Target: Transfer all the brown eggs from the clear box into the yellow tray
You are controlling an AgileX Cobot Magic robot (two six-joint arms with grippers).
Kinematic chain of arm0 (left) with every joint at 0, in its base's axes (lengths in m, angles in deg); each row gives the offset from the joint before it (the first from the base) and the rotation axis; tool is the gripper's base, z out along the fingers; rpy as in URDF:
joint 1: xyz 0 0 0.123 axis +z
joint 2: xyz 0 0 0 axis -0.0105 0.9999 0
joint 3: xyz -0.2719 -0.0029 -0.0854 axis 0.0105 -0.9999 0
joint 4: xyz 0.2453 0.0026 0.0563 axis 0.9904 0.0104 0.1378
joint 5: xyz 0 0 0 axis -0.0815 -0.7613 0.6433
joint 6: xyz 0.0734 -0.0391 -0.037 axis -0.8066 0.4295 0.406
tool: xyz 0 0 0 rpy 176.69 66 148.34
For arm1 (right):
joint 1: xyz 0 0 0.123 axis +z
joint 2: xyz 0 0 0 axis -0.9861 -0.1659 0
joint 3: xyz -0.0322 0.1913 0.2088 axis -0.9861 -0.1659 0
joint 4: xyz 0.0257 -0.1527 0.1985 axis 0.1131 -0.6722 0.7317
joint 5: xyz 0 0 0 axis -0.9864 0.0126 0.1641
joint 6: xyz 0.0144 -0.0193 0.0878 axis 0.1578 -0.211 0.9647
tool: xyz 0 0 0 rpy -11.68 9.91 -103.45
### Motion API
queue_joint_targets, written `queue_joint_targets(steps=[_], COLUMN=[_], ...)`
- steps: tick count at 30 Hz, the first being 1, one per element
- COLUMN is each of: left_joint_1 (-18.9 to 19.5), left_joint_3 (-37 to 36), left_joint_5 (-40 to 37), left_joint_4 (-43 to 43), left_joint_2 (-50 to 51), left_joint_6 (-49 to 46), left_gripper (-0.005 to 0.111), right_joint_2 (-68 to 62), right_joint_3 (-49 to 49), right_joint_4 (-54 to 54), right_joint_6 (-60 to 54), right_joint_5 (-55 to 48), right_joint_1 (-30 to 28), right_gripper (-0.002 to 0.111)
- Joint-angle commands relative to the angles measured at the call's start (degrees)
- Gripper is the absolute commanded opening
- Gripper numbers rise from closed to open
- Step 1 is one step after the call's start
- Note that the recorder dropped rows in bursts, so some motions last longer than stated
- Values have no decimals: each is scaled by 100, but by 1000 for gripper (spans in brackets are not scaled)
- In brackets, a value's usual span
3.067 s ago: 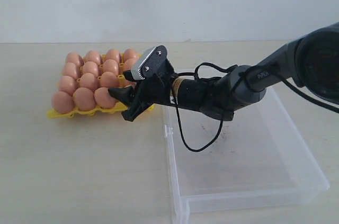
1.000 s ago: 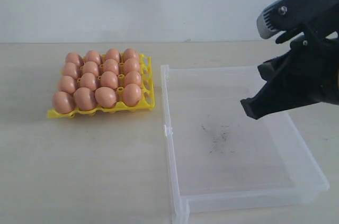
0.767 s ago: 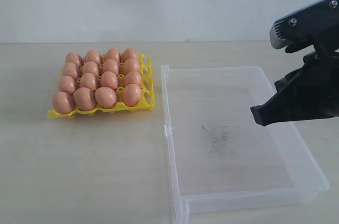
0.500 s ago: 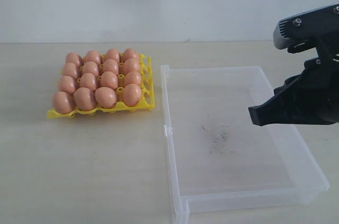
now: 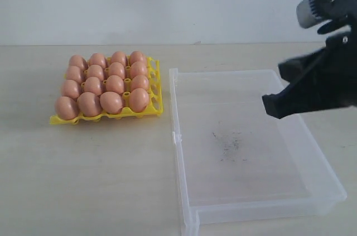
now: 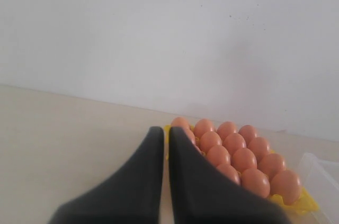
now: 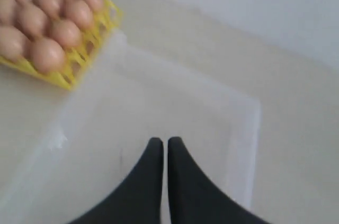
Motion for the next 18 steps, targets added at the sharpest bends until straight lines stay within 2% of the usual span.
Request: queue_joint_targets(steps=[1, 2, 4, 6, 9, 10, 15, 18], left_joint_1=[-22, -22, -22, -22, -22, -22, -22, -22], left_joint_3=[21, 21, 21, 21, 21, 21, 21, 21], left_joint_5=[32, 32, 32, 32, 32, 32, 32, 32], left_joint_4=[-3, -3, -3, -3, -3, -3, -3, -3], left_joint_2=[20, 20, 20, 20, 20, 20, 20, 20], left_joint_6=[7, 7, 7, 7, 7, 7, 7, 7], left_gripper=[4, 4, 4, 4, 4, 4, 4, 4], right_joint_2=[847, 1068, 1496, 1930, 2450, 2611, 3315, 3801], right_joint_3=[-214, -283, -439, -644, -948, -1034, -1890, -2544], right_joint_4=[-1864, -1948, -1607, -475, 1776, 2166, 2846, 3017], right_joint_6=[-532, -734, -842, -802, -994, -1159, -1296, -1518], right_joint_5=[3291, 3854, 4143, 3616, 2251, 2024, 1965, 2539], right_joint_1=[-483, -669, -1071, -1497, -2075, -2207, -2731, -3093], right_gripper=[0, 0, 0, 0, 0, 0, 0, 0])
